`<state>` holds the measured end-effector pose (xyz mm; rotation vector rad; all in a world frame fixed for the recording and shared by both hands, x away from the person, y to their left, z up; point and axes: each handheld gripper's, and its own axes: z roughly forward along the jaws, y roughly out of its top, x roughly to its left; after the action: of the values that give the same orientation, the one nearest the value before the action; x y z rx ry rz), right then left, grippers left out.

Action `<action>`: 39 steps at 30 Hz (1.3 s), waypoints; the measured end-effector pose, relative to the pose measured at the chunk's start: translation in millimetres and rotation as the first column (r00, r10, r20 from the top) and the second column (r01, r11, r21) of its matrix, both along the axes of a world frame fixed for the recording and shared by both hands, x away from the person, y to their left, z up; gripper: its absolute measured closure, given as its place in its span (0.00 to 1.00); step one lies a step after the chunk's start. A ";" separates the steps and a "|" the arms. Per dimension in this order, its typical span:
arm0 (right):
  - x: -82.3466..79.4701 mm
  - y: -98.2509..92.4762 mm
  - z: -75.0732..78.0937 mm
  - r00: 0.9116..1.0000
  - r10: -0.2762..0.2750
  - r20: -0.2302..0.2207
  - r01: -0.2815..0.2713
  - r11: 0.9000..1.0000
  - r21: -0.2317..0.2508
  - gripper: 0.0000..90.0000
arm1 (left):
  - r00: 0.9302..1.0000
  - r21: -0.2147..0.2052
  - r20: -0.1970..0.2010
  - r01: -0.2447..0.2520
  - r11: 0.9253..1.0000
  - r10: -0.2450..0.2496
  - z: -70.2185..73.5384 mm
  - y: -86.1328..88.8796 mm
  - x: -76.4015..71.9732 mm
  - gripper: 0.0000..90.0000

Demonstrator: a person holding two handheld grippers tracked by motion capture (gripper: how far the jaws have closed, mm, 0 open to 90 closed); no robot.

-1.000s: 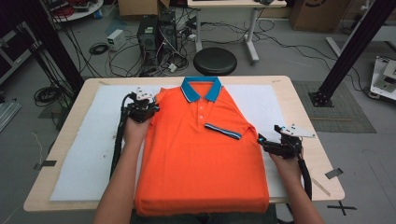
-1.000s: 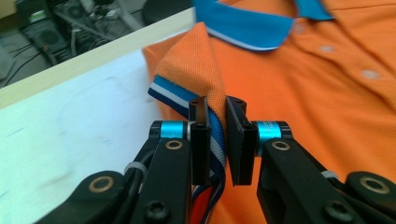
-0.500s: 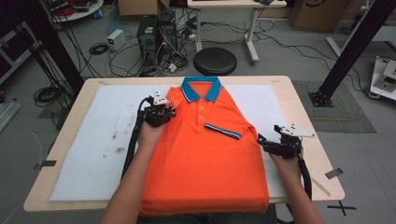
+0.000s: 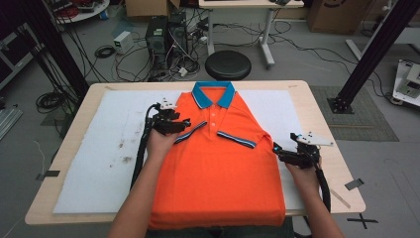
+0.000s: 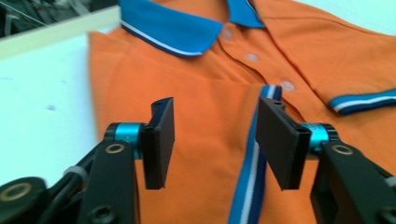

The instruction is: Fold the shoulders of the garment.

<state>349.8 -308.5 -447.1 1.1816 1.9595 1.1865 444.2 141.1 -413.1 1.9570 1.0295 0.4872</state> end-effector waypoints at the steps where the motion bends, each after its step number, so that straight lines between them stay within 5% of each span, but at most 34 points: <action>1: 0.0 0.2 0.0 1.000 -0.001 0.001 0.001 1.000 0.000 0.23 | 1.000 -0.003 0.002 0.012 1.000 -0.012 -2.5 -3.7 -0.3 0.52; 9: -0.1 0.7 0.0 1.000 -0.002 0.001 0.002 1.000 -0.005 0.23 | 0.995 0.031 -0.025 0.097 0.995 -0.096 -22.7 -31.1 0.8 0.55; 13: 0.0 0.8 -0.1 1.000 0.000 0.005 0.000 1.000 -0.008 0.23 | 0.990 0.114 -0.029 0.141 0.984 -0.138 -29.2 -42.9 3.5 0.83; 16: -0.1 0.9 0.0 1.000 0.000 0.005 0.000 1.000 -0.009 0.23 | 0.989 0.109 -0.018 0.151 0.982 -0.150 -27.0 -42.6 3.9 0.97; 23: -0.3 1.1 0.0 1.000 0.002 0.001 -0.002 1.000 -0.008 0.23 | 0.987 0.099 0.012 0.157 0.983 -0.159 -23.3 -43.0 -0.1 0.97; 27: -0.3 1.4 0.0 1.000 0.001 0.002 -0.001 1.000 -0.009 0.23 | 0.992 0.114 0.003 0.128 0.985 -0.129 -25.9 -51.4 3.0 0.66; 31: -0.7 1.8 0.1 1.000 -0.001 0.002 0.001 1.000 -0.011 0.23 | 0.993 0.146 -0.004 0.120 0.982 -0.121 -33.0 -52.6 6.6 0.80; 34: -0.2 1.5 0.0 1.000 0.004 0.008 -0.004 1.000 -0.016 0.23 | 0.990 0.121 -0.014 0.143 0.982 -0.142 -32.3 -50.2 6.8 0.95; 39: -0.1 1.4 0.0 1.000 0.005 0.005 -0.005 1.000 -0.013 0.23 | 0.988 0.126 0.003 0.150 0.980 -0.152 -27.8 -48.9 4.3 1.00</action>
<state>349.8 -307.1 -447.1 1.1669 1.9647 1.1762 448.5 92.2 -440.9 2.1228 0.8517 0.4889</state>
